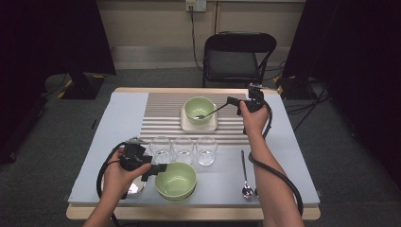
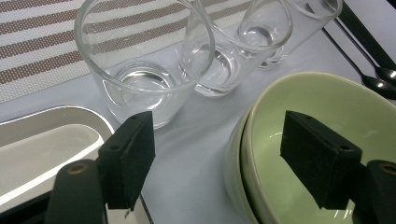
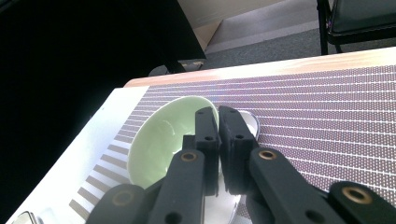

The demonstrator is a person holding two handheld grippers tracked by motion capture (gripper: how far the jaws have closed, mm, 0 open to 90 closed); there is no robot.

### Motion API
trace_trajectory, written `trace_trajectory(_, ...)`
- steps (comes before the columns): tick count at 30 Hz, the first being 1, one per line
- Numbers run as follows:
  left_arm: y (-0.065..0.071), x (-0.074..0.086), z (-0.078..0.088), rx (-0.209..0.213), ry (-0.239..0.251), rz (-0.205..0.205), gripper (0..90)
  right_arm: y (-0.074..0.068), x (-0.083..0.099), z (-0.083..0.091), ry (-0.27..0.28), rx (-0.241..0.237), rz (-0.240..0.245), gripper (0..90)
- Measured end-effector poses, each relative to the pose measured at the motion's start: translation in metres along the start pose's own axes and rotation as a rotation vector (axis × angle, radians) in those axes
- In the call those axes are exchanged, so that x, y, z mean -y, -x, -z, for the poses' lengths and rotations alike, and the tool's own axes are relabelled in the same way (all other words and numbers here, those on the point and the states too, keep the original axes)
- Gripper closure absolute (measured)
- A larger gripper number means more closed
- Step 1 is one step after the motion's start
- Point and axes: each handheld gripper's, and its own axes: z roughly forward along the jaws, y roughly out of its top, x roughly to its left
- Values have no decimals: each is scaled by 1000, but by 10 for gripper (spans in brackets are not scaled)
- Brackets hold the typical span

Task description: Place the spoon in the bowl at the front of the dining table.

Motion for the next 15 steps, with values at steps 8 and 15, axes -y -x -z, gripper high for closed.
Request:
trace_trajectory(8, 0, 0, 0, -2, -4, -4, 263, 0, 3, -1, -12, 5, 13, 864)
trace_trajectory(15, 1, 1, -2, 0, -4, 4, 263, 0, 5, -1, -14, 14, 28, 810)
